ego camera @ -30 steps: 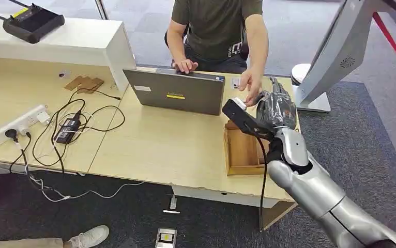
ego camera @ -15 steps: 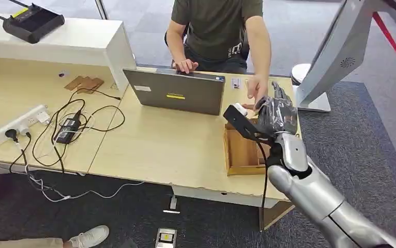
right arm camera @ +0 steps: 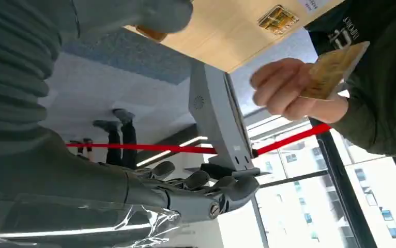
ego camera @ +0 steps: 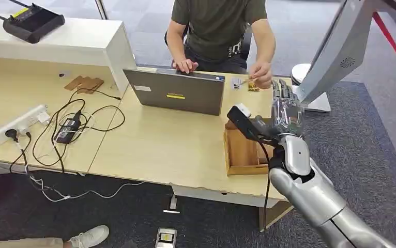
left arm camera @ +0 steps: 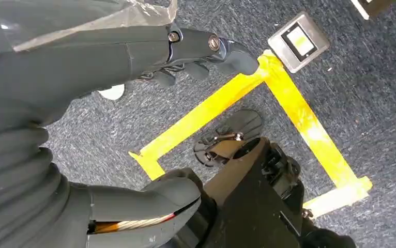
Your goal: Pass the card to the sensor for recognition and then transmit it.
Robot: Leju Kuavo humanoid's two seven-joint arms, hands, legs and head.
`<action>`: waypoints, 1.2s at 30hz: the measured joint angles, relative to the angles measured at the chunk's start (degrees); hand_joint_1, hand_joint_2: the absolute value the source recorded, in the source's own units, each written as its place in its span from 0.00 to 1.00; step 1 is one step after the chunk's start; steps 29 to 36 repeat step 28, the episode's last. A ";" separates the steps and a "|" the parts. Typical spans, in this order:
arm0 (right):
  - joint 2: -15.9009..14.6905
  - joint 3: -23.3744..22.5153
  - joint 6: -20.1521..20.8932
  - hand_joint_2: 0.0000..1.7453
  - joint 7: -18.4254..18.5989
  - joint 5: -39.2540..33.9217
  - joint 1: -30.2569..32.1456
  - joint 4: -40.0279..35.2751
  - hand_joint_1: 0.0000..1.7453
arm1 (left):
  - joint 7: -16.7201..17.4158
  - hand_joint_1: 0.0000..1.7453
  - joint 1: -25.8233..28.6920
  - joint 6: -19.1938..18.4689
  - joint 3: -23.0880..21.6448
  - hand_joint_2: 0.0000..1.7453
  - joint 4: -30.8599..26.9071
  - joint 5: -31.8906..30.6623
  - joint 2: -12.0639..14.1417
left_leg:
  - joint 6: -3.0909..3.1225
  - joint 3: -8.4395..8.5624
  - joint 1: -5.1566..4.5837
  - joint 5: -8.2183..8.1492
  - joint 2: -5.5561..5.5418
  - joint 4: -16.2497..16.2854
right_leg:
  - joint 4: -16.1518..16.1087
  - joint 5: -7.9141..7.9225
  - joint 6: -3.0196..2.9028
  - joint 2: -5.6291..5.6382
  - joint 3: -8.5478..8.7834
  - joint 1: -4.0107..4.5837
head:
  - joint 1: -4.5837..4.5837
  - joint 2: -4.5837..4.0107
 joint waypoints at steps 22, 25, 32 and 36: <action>0.55 -20.54 -23.28 1.00 -29.33 -0.09 27.48 -27.40 0.00 | -2.80 0.00 4.01 3.17 0.87 1.00 0.24 1.27 1.49 | -0.07 0.04 0.08 -0.15 -0.02 -0.03 | -0.06 -0.14 -0.04 -0.01 0.05 0.07 | 0.00 0.00; 1.51 -23.59 -23.26 1.00 -33.40 -1.80 32.91 -31.79 0.00 | -3.24 0.00 4.46 3.67 1.07 1.00 0.33 1.38 1.88 | -0.09 0.13 0.09 -0.17 0.03 -0.03 | -0.08 -0.14 -0.05 0.07 0.04 0.08 | 0.00 0.00; 3.72 -28.01 -23.28 1.00 -39.02 -2.84 40.63 -35.50 0.00 | -4.00 0.00 5.45 4.42 1.73 1.00 0.35 2.32 2.10 | -0.10 0.16 0.09 -0.22 0.00 -0.04 | -0.09 -0.21 -0.09 0.03 0.13 0.08 | 0.00 0.00; 3.72 -28.01 -23.28 1.00 -39.02 -2.84 40.63 -35.50 0.00 | -4.00 0.00 5.45 4.42 1.73 1.00 0.35 2.32 2.10 | -0.10 0.16 0.09 -0.22 0.00 -0.04 | -0.09 -0.21 -0.09 0.03 0.13 0.08 | 0.00 0.00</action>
